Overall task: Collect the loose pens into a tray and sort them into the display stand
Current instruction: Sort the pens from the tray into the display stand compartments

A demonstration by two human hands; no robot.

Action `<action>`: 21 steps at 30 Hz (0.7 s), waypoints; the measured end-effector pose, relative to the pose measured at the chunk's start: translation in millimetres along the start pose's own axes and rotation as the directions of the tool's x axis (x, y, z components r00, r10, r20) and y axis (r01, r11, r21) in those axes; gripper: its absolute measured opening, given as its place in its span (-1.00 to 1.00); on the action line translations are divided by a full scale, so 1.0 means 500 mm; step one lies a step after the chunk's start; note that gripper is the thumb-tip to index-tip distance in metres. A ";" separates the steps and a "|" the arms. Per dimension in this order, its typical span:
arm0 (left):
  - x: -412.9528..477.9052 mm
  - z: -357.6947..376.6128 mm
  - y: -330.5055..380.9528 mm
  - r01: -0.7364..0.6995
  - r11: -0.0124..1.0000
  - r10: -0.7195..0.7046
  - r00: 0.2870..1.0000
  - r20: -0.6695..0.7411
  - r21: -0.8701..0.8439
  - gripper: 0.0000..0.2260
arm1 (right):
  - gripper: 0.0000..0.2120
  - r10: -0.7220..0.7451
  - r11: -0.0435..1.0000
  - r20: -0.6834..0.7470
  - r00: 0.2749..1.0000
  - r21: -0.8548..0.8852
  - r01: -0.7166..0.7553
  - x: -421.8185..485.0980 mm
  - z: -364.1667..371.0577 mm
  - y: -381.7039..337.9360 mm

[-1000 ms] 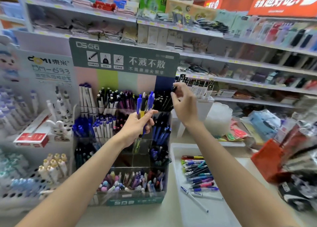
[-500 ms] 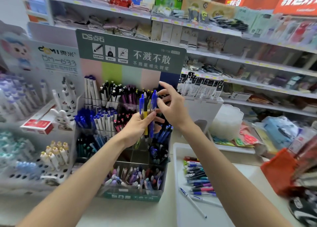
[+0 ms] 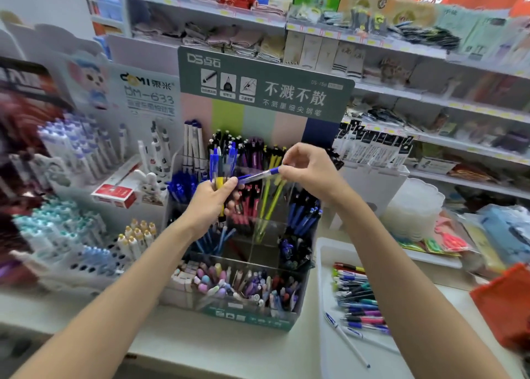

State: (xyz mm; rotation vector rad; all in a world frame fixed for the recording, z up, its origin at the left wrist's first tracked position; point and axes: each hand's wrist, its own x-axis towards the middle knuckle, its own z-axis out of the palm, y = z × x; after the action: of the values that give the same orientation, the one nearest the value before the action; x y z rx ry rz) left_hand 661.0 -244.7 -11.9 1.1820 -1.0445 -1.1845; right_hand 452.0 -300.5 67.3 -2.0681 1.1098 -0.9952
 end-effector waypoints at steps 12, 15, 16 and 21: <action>0.006 -0.196 0.063 -0.080 0.978 0.079 0.997 0.008 0.192 -0.83 | -0.39 0.017 0.978 0.374 0.927 -0.198 0.062 0.044 0.182 -0.093; 0.008 -0.228 0.065 -0.102 0.989 0.100 0.995 0.022 0.105 -0.83 | -0.26 0.018 0.990 0.476 0.879 -0.131 0.051 0.050 0.222 -0.115; 0.009 -0.236 0.064 -0.107 0.991 0.106 0.994 0.017 0.086 -0.84 | -0.24 0.028 0.990 0.491 0.871 -0.134 0.044 0.051 0.229 -0.119; 0.018 -0.279 0.065 -0.094 0.994 0.093 0.995 0.026 0.047 -0.86 | -0.16 0.013 0.989 0.258 0.966 -0.144 0.025 0.060 0.254 -0.118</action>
State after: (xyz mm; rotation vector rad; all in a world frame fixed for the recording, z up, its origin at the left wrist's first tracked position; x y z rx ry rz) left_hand 803.5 -238.7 4.7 1.1461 -1.1395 -1.1076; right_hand 592.9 -280.1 52.6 -2.2426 1.0666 -0.6386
